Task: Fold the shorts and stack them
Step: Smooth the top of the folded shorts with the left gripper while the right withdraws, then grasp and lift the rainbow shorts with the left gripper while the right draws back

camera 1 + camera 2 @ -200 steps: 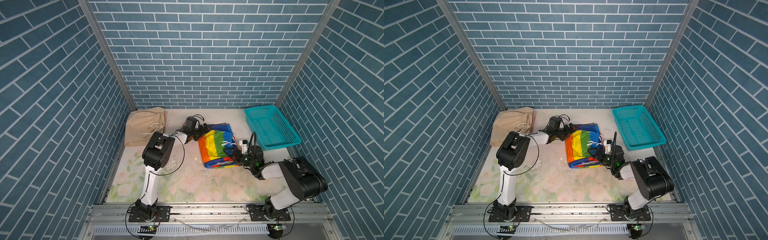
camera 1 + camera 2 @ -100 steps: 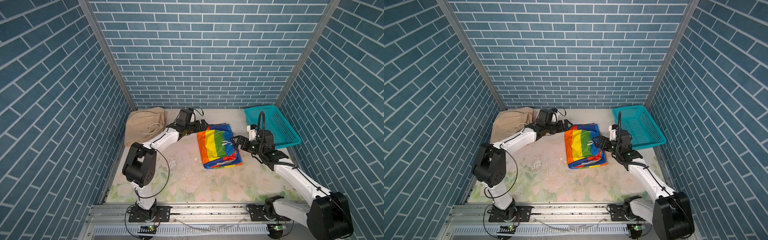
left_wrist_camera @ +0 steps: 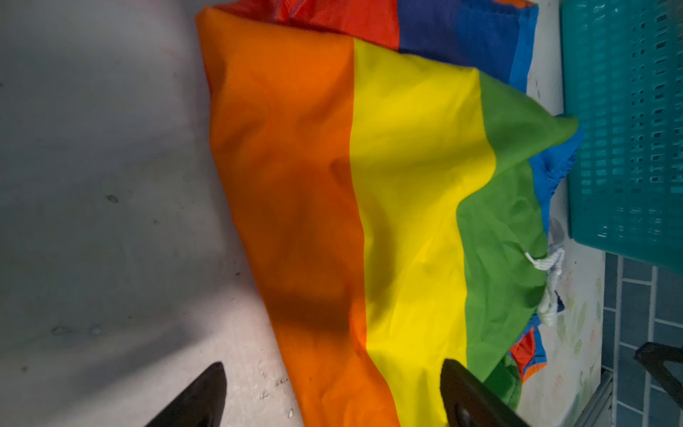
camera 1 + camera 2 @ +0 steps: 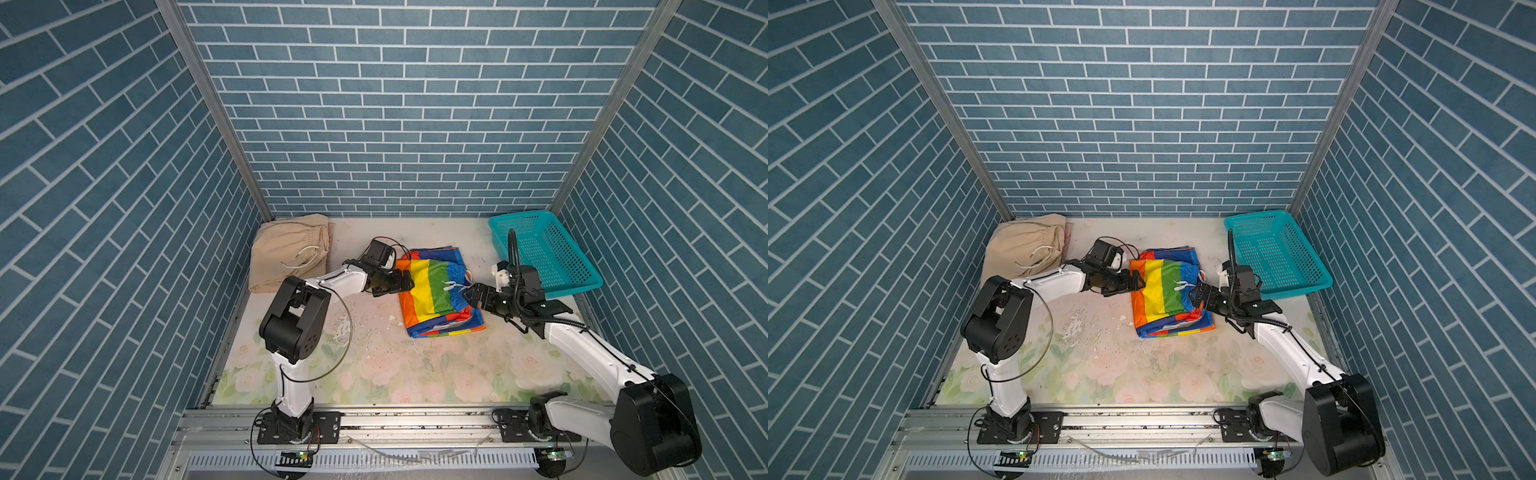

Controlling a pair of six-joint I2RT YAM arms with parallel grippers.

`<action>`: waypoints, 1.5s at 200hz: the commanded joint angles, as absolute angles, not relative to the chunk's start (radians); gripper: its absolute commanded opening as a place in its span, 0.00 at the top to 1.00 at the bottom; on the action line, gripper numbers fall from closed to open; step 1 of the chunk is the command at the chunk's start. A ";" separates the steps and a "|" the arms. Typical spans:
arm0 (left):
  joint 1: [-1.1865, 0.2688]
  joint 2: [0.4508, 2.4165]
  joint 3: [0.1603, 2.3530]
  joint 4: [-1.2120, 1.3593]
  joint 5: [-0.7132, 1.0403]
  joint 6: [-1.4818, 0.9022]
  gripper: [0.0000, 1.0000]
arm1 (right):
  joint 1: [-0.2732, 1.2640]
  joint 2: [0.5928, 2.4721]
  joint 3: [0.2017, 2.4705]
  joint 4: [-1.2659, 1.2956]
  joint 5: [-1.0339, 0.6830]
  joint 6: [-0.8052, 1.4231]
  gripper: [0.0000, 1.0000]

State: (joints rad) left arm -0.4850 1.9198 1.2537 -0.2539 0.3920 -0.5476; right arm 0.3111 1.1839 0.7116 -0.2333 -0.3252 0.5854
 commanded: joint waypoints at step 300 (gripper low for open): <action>-0.483 2.090 1.912 -1.246 -0.476 -0.138 1.00 | 0.413 1.346 0.821 -0.081 -0.304 0.595 0.02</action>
